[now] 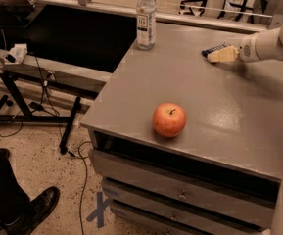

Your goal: Move rxbar blueberry near blue plastic bottle

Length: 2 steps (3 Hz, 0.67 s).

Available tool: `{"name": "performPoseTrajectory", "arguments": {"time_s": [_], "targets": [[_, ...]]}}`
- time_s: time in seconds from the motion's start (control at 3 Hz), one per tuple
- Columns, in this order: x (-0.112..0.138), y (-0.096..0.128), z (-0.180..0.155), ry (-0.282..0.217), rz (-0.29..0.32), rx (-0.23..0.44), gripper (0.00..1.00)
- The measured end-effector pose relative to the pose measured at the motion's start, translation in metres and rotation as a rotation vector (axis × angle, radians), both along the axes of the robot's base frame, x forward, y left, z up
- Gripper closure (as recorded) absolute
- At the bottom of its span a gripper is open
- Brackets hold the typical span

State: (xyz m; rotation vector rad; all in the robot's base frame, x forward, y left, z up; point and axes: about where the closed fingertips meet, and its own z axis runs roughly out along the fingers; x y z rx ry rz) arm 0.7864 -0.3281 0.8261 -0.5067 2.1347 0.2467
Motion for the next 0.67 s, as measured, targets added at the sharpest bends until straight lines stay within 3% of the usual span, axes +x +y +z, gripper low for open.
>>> {"name": "performPoseTrajectory", "arguments": {"time_s": [0.67], "targets": [[-0.0013, 0.0008, 0.005, -0.005, 0.006, 0.003, 0.88]]}}
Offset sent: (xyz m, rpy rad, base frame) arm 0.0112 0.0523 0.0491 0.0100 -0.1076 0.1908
